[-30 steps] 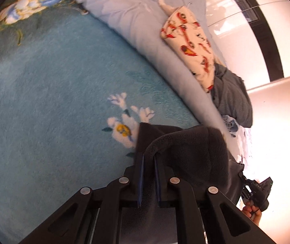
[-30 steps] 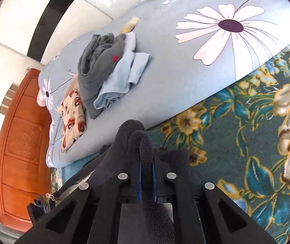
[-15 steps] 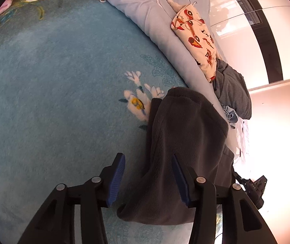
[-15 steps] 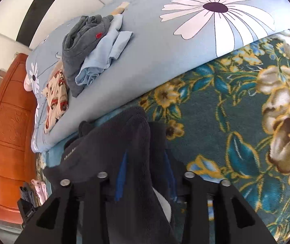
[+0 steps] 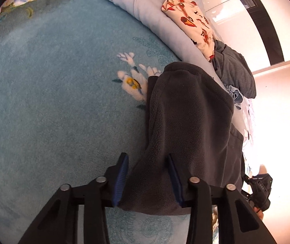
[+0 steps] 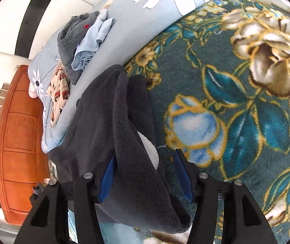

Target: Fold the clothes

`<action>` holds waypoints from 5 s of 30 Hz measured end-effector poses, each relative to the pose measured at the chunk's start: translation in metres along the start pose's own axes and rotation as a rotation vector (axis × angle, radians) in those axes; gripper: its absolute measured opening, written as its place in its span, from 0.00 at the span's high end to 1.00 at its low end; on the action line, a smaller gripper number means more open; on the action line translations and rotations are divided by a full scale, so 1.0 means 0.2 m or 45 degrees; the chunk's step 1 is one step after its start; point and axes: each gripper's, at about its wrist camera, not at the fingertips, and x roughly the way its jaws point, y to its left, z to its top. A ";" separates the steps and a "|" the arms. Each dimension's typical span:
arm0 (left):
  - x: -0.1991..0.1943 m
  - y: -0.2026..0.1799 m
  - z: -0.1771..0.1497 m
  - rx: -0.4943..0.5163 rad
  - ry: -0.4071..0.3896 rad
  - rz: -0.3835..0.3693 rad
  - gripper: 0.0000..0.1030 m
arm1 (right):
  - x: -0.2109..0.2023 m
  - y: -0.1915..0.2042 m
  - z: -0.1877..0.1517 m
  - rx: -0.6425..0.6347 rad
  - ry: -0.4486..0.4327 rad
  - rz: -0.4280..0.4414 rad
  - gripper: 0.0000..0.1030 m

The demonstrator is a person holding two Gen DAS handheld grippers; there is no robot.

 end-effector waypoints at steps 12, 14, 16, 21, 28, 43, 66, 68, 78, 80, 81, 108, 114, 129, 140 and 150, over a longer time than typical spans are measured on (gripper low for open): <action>-0.10 0.03 0.03 -0.005 -0.109 0.003 0.90 | -0.06 0.11 0.12 -0.062 -0.083 0.026 0.91; -0.06 0.03 0.04 -0.012 -0.069 -0.001 0.85 | 0.00 0.10 0.11 -0.073 -0.017 -0.004 0.91; -0.05 0.03 0.06 -0.048 -0.059 -0.043 0.75 | 0.02 0.13 0.10 -0.110 -0.005 -0.009 0.88; 0.03 0.04 0.14 -0.174 -0.060 -0.074 0.40 | 0.08 0.13 0.19 -0.036 -0.028 0.090 0.67; 0.04 -0.19 0.25 0.028 -0.123 0.105 0.90 | 0.17 0.24 0.32 0.005 -0.056 0.078 0.88; 0.04 -0.03 0.29 -0.019 -0.111 0.133 0.86 | 0.18 0.23 0.38 -0.021 -0.098 0.032 0.91; 0.11 -0.02 -0.25 -0.452 -0.092 -0.057 0.19 | -0.15 -0.24 -0.23 0.189 -0.030 0.245 0.28; 0.15 -0.03 -0.23 -0.474 -0.109 -0.081 0.16 | -0.10 -0.22 -0.25 0.185 -0.026 0.292 0.28; 0.26 -0.13 -0.06 -0.346 -0.218 -0.034 0.03 | 0.18 -0.01 -0.19 0.202 -0.158 0.312 0.25; 0.27 -0.14 -0.02 -0.318 -0.205 -0.011 0.03 | 0.21 -0.01 -0.18 0.260 -0.207 0.313 0.25; 0.28 -0.13 0.01 -0.311 -0.185 0.004 0.03 | 0.22 -0.01 -0.17 0.290 -0.222 0.316 0.25; -0.38 -0.45 0.08 -0.190 -0.290 0.112 0.68 | -0.07 0.43 -0.08 0.199 0.002 0.543 0.61; -0.79 -0.40 0.02 -0.221 -0.460 0.107 0.69 | -0.11 0.71 -0.15 0.004 0.075 0.671 0.61; -1.89 0.30 -0.05 -0.493 -0.899 0.134 0.71 | 0.04 2.04 -0.55 -0.555 0.408 0.903 0.61; -2.55 1.03 0.01 -0.686 -1.258 0.224 0.73 | 0.50 3.25 -0.99 -0.893 0.704 1.045 0.61; -1.98 1.91 -0.10 -1.003 -1.163 0.242 0.73 | 1.61 3.36 -1.40 -0.956 0.870 0.746 0.61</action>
